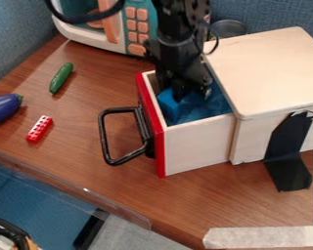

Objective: Get the blue thing out form the drawer and put it on the table

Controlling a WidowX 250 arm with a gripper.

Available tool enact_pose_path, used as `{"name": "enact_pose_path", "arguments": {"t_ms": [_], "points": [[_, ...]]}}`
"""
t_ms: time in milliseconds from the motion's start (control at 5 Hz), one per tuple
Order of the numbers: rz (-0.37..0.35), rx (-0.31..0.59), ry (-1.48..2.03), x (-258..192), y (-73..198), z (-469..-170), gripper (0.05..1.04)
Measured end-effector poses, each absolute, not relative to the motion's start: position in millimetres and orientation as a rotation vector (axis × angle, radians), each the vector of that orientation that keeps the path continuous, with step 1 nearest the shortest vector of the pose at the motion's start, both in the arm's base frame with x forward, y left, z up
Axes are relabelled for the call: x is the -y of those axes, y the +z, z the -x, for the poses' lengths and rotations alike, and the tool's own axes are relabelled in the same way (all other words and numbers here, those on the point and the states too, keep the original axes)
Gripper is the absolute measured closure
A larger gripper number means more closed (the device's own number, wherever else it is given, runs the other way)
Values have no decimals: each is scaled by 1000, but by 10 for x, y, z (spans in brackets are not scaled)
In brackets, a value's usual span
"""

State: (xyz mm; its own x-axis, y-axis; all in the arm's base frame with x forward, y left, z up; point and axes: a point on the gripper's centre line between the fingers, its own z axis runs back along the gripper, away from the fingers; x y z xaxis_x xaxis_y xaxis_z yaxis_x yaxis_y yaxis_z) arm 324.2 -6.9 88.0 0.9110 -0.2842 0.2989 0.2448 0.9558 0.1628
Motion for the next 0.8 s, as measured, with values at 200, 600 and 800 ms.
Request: {"name": "enact_pose_path", "arguments": {"t_ms": [200, 600, 800], "points": [[-89, 396, -270, 63, 1163, -3212, 847], [-88, 437, -183, -276, 1454, -3100, 847], [-134, 421, -76, -649, 1497, -3129, 847]]}}
